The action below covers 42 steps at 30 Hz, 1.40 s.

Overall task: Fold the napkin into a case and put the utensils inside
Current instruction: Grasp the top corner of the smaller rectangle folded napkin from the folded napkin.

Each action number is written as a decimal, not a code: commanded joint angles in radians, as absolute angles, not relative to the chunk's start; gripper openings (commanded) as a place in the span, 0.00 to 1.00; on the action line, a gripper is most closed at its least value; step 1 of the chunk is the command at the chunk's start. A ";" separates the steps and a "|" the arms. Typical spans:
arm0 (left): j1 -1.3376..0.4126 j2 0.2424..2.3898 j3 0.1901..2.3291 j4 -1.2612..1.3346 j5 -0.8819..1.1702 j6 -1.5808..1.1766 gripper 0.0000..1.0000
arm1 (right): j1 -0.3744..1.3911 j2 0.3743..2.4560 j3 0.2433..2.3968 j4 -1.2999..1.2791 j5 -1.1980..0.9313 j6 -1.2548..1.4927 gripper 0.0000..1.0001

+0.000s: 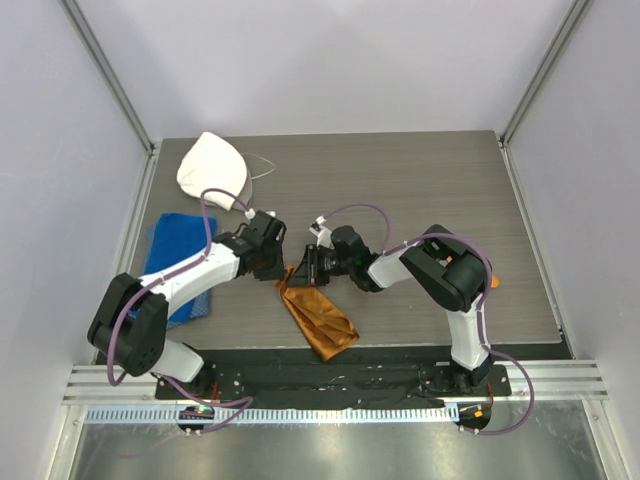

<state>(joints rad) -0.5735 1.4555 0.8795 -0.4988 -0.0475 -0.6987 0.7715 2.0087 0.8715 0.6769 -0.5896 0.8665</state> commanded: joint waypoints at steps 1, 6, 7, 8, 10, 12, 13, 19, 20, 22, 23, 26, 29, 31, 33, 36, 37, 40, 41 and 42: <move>-0.561 1.381 0.885 -0.479 0.035 -0.712 0.00 | 0.785 1.965 0.916 0.693 -0.609 0.848 0.16; -0.557 1.403 0.859 -0.433 0.092 -0.738 0.00 | 0.801 2.015 0.977 0.681 -0.617 0.836 0.15; -0.557 1.408 0.854 -0.433 0.091 -0.741 0.00 | 0.802 2.034 1.003 0.683 -0.618 0.836 0.15; -0.555 1.410 0.854 -0.439 0.077 -0.744 0.00 | 0.801 2.077 1.012 0.692 -0.618 0.844 0.15; -0.551 1.399 0.853 -0.451 0.045 -0.736 0.00 | 0.787 2.097 1.011 0.703 -0.591 0.847 0.14; -0.545 1.390 0.857 -0.471 0.019 -0.727 0.00 | 0.778 2.091 0.982 0.771 -0.595 0.885 0.14; -0.542 1.378 0.859 -0.486 0.006 -0.726 0.00 | 0.773 2.080 0.954 0.788 -0.595 0.894 0.14; -0.525 1.344 0.851 -0.509 -0.041 -0.707 0.00 | 0.761 2.003 0.924 0.739 -0.621 0.890 0.15; -0.525 1.342 0.859 -0.521 -0.047 -0.703 0.00 | 0.762 1.994 0.920 0.726 -0.618 0.885 0.14; -0.523 1.342 0.874 -0.551 -0.070 -0.687 0.00 | 0.759 1.979 0.916 0.724 -0.624 0.891 0.14; -0.523 1.341 0.882 -0.584 -0.112 -0.684 0.01 | 0.759 1.976 0.913 0.723 -0.623 0.891 0.15; -0.523 1.342 0.894 -0.635 -0.172 -0.687 0.08 | 0.759 1.945 0.904 0.701 -0.612 0.888 0.14; -0.525 1.325 0.865 -0.650 -0.181 -0.704 0.08 | 0.759 1.928 0.903 0.683 -0.606 0.882 0.15; -0.525 1.295 0.832 -0.649 -0.176 -0.715 0.08 | 0.759 1.934 0.917 0.675 -0.612 0.879 0.14; -0.525 1.246 0.809 -0.637 -0.166 -0.724 0.11 | 0.761 1.950 0.925 0.666 -0.615 0.877 0.15; -0.525 1.217 0.775 -0.612 -0.135 -0.723 0.19 | 0.768 1.977 0.951 0.663 -0.621 0.880 0.14; -0.525 1.209 0.767 -0.586 -0.105 -0.721 0.20 | 0.770 1.980 0.963 0.661 -0.621 0.881 0.14; -0.526 1.235 0.750 -0.552 -0.066 -0.724 0.24 | 0.775 1.994 0.971 0.663 -0.617 0.885 0.14; -0.526 1.245 0.752 -0.539 -0.057 -0.724 0.26 | 0.775 1.996 0.969 0.667 -0.617 0.888 0.14; -0.529 1.255 0.753 -0.531 -0.055 -0.716 0.27 | 0.775 2.002 0.973 0.672 -0.618 0.891 0.14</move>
